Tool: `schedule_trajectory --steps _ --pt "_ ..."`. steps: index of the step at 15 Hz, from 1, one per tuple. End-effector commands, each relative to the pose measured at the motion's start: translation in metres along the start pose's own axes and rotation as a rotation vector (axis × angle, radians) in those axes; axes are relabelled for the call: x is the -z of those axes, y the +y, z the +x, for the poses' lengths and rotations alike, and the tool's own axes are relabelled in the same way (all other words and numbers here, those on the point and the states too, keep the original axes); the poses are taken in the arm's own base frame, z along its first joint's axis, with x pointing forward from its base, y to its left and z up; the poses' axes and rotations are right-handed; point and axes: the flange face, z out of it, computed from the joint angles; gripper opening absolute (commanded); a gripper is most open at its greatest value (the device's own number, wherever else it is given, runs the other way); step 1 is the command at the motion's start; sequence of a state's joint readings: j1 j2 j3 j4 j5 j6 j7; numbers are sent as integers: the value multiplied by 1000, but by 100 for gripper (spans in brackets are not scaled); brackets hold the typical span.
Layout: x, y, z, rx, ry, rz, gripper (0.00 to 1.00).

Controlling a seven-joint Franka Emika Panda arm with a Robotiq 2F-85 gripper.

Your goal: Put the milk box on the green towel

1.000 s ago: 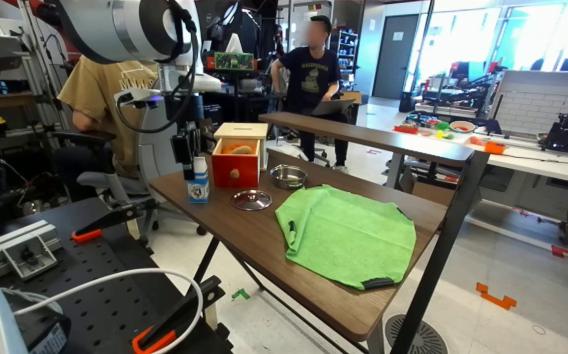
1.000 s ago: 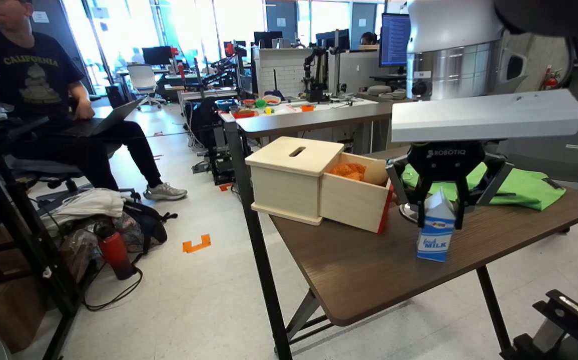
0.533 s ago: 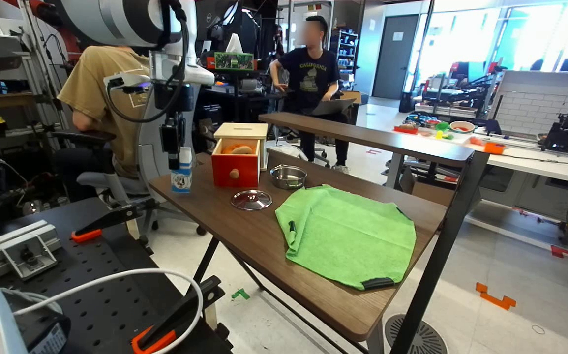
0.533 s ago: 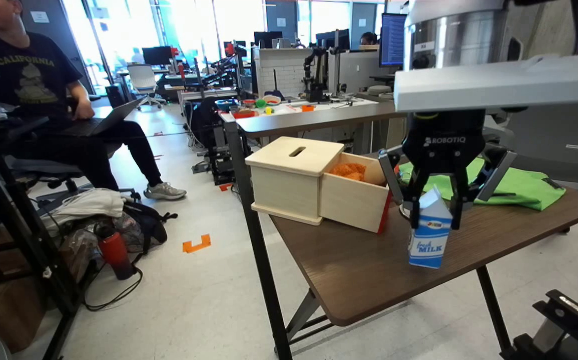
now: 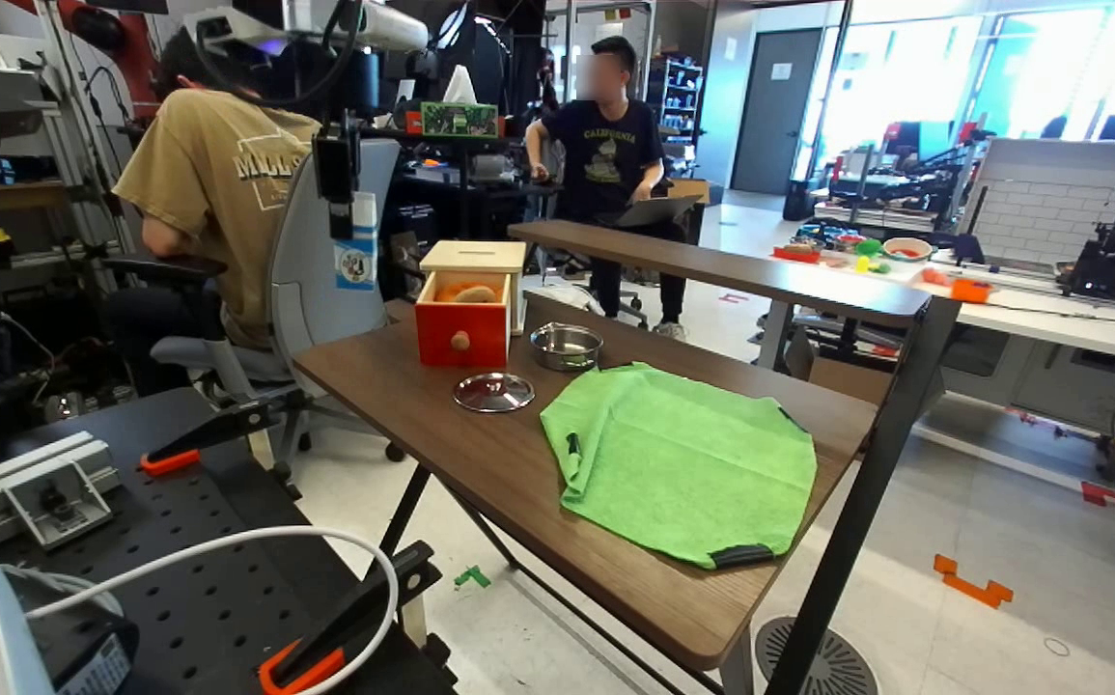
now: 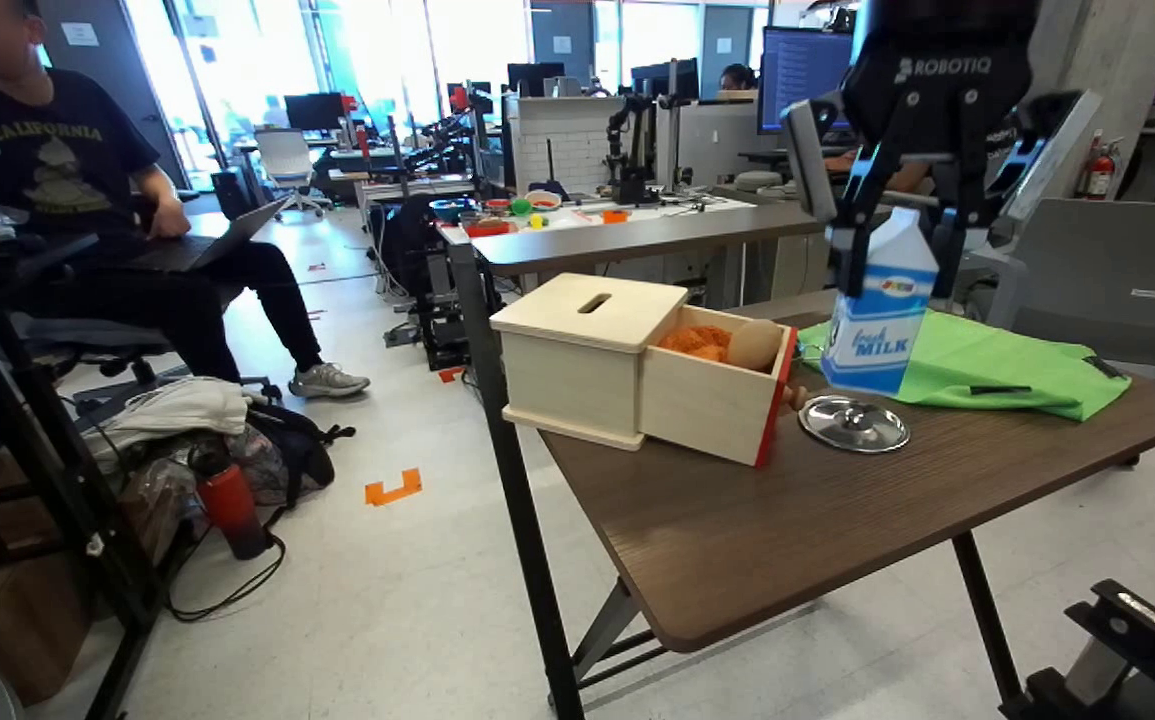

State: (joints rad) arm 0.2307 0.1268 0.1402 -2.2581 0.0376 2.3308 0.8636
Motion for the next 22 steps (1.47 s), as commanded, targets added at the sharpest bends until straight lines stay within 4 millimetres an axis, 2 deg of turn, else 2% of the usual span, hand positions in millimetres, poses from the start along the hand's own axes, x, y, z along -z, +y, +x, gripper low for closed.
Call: schedule_trajectory --steps 1,7,10,13,17,22 --pt "36 17 27 -48 21 34 20" --pt "50 43 99 -207 46 64 20" --pt "51 55 134 -280 60 43 20" --pt "42 61 165 -344 93 7 20" --pt "20 65 209 -387 109 -28 20" --pt "2 74 246 -409 95 -62 20"
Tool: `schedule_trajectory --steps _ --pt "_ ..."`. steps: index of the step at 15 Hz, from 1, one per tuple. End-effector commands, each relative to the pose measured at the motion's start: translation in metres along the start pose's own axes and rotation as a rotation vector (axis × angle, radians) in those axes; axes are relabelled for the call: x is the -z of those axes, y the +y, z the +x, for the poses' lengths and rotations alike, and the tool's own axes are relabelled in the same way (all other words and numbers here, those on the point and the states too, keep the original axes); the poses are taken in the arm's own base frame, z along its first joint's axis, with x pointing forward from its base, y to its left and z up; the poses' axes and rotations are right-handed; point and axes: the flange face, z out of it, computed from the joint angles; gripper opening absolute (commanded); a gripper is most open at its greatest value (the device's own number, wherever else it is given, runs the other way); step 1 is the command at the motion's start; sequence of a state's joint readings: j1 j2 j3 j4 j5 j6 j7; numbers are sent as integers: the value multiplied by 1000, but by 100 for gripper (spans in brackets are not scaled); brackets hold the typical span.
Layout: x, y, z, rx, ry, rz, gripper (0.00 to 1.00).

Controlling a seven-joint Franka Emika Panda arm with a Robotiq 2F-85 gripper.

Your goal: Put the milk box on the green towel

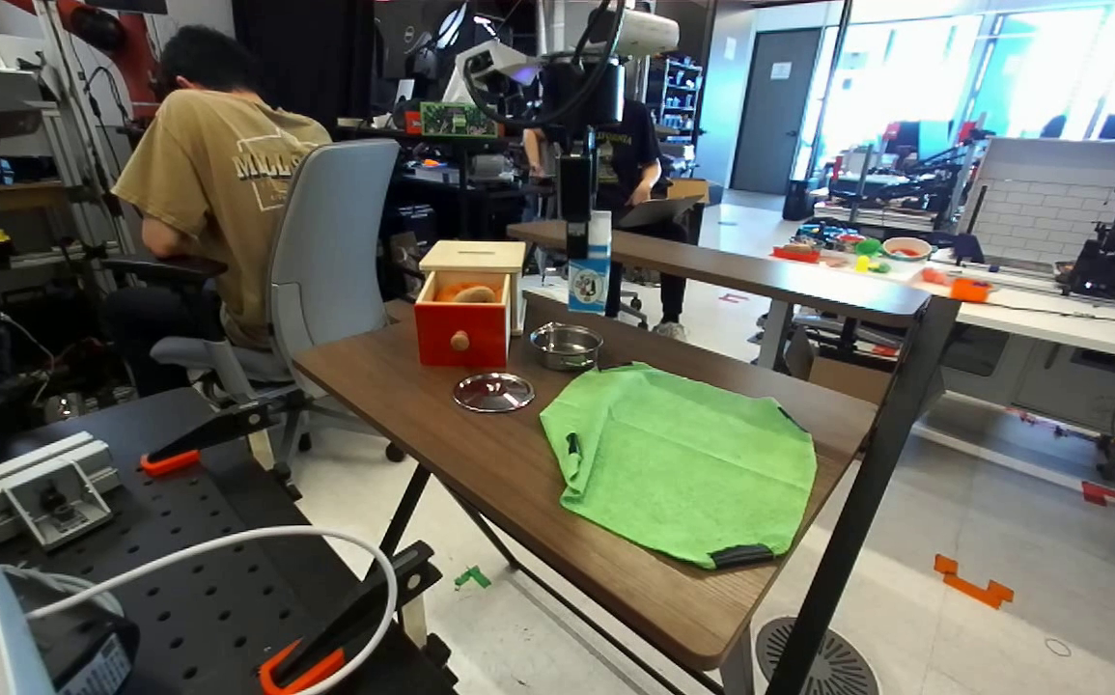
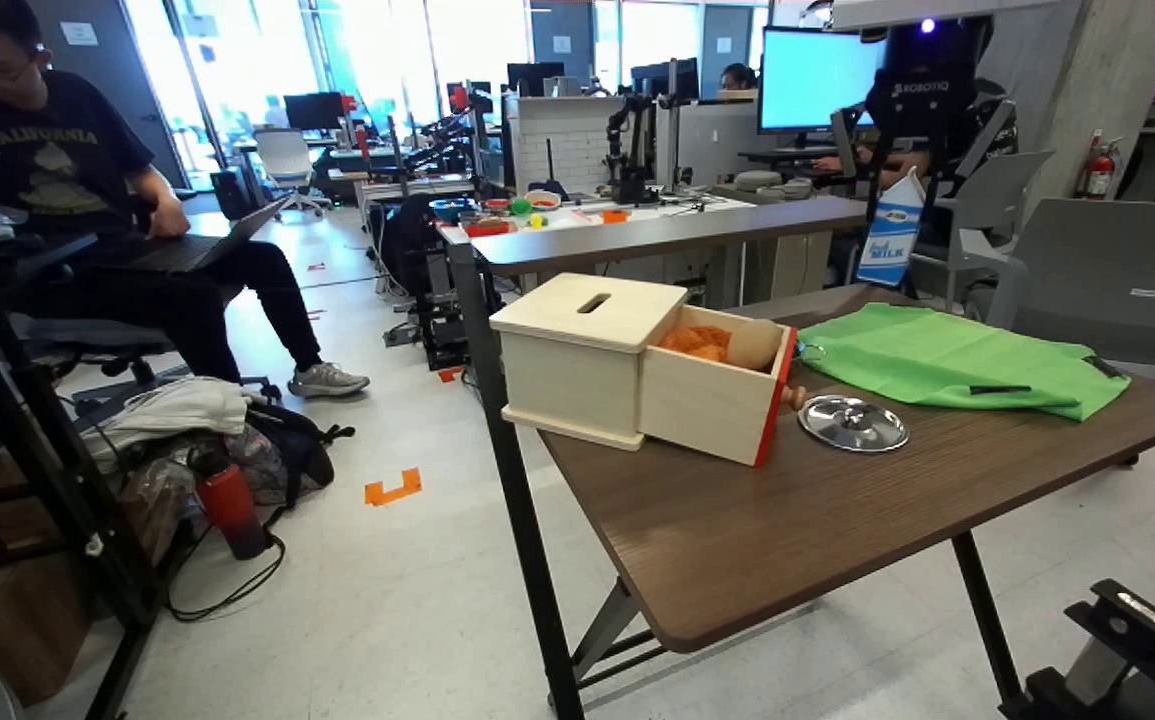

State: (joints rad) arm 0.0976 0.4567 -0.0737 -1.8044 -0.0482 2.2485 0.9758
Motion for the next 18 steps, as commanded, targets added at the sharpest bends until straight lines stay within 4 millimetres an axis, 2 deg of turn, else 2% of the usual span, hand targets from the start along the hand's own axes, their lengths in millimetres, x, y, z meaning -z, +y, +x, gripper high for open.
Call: schedule_trajectory --steps 1,11,18 --pt "-8 -8 29 -21 -3 -37 20" --pt "-36 11 94 -123 -23 -98 20" --pt "-51 17 124 -176 -43 -120 20"
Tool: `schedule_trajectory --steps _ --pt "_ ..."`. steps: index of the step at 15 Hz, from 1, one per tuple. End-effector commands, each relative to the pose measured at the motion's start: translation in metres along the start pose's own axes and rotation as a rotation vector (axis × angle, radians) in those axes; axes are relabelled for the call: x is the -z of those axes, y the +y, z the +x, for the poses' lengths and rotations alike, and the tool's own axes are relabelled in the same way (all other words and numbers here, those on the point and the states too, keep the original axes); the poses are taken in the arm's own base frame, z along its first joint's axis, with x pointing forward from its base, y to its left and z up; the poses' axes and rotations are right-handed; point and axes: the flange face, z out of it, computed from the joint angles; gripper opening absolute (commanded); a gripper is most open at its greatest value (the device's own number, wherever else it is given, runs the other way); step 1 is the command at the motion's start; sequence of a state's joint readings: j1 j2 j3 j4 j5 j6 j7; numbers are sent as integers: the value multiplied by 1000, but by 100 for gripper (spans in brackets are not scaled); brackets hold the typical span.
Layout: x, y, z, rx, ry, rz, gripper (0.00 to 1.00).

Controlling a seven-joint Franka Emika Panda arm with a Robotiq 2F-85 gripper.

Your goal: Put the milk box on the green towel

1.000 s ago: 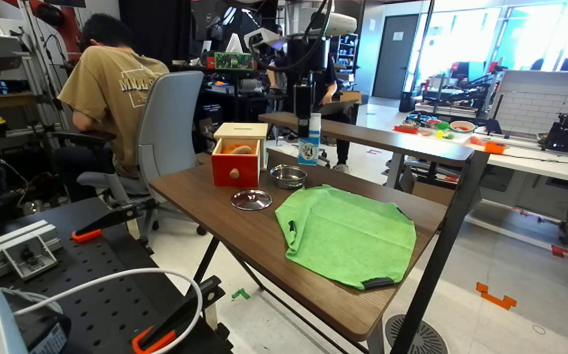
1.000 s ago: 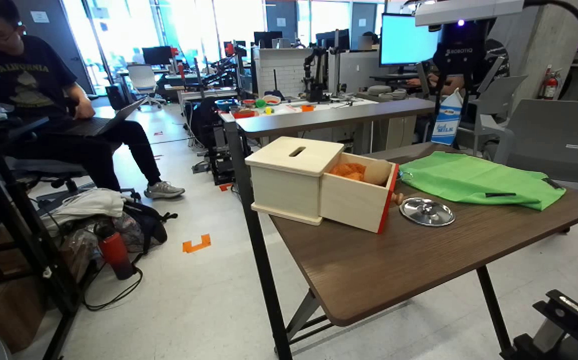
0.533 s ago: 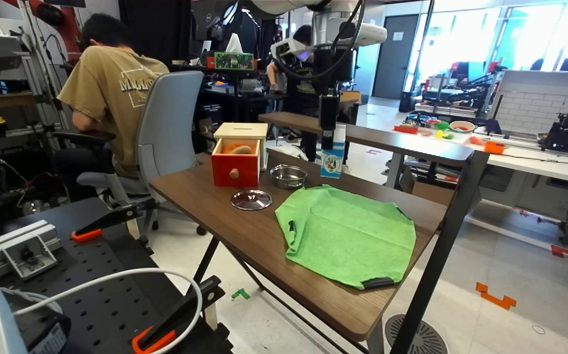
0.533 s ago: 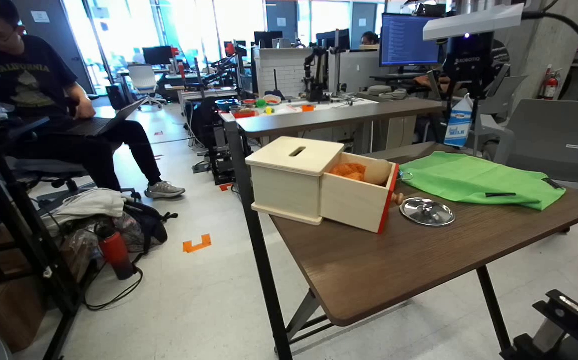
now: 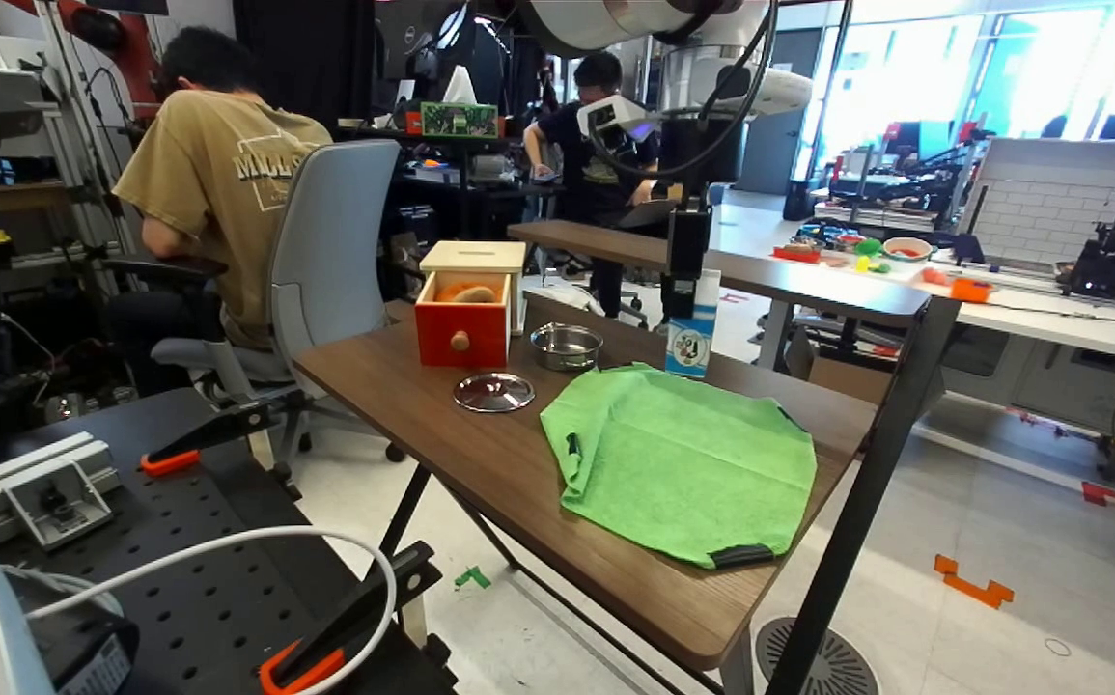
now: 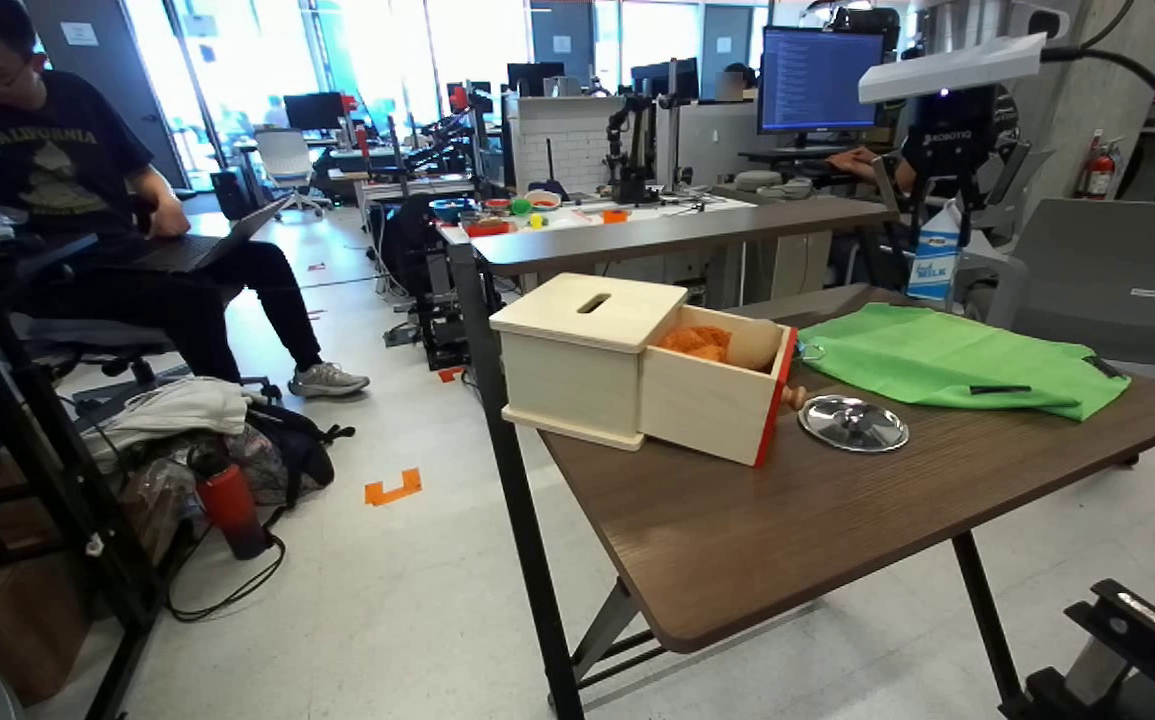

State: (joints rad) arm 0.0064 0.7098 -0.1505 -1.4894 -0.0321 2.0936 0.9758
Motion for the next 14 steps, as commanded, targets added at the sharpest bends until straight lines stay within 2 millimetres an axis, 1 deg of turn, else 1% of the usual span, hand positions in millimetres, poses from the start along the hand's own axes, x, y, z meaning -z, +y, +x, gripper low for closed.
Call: schedule_trajectory --steps 1,7,11,14 --pt "-1 -6 15 -26 -26 -14 20" --pt "-16 -11 23 -38 -45 -31 20" --pt "-32 -17 19 -34 -34 -48 20" --pt "-47 -19 16 -32 -41 -62 20"
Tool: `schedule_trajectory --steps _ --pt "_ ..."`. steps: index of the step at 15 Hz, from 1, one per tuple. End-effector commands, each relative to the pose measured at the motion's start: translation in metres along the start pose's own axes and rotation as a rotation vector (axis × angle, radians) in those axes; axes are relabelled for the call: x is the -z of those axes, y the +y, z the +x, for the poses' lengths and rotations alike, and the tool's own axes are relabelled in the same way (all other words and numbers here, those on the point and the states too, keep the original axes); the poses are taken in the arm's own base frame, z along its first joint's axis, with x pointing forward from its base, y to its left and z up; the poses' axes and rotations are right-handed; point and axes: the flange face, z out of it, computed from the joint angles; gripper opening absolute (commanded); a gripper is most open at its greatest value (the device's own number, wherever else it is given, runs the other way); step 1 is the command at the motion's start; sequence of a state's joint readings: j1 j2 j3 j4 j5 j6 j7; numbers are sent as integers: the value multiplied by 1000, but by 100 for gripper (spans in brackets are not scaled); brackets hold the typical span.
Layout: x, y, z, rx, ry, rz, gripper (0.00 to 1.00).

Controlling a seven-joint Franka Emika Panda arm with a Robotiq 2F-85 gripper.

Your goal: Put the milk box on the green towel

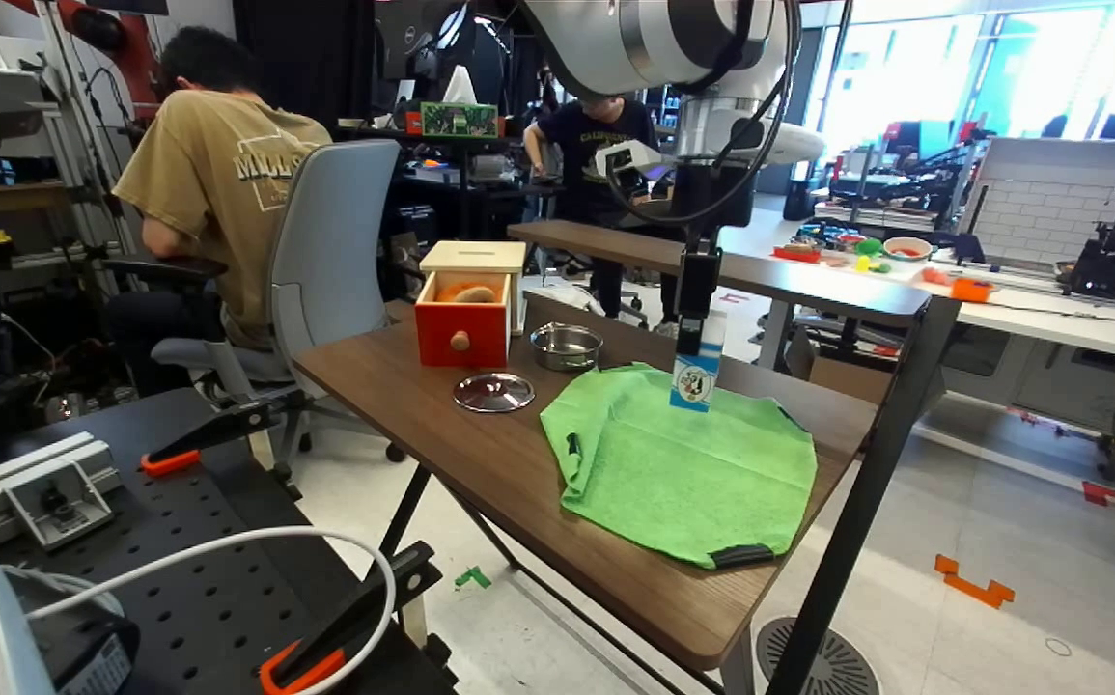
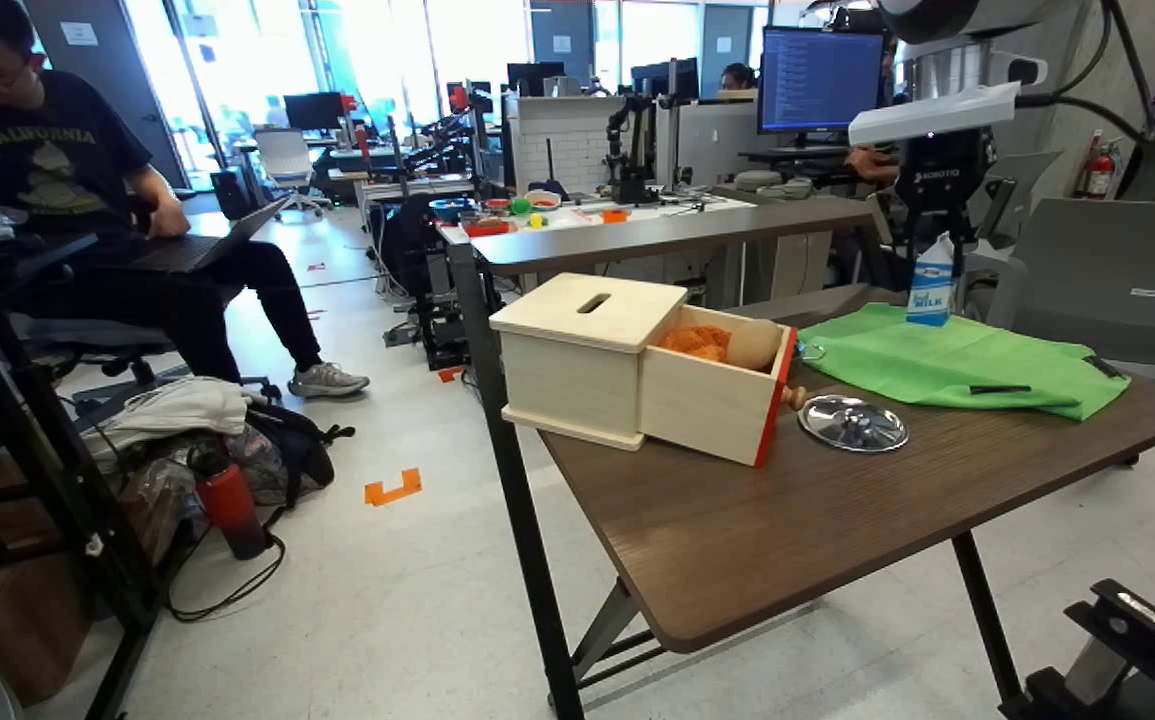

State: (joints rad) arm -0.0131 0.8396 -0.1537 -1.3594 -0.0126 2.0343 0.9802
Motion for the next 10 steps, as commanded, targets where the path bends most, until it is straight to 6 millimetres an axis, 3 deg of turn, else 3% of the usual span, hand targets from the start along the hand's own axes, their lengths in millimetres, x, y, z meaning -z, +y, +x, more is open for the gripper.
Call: schedule_trajectory --steps 1,7,10 --pt "-13 -8 0 -10 -7 -19 20" --pt "-33 -8 0 -10 -11 -46 20" --pt "-33 -7 1 -10 -6 -49 20"
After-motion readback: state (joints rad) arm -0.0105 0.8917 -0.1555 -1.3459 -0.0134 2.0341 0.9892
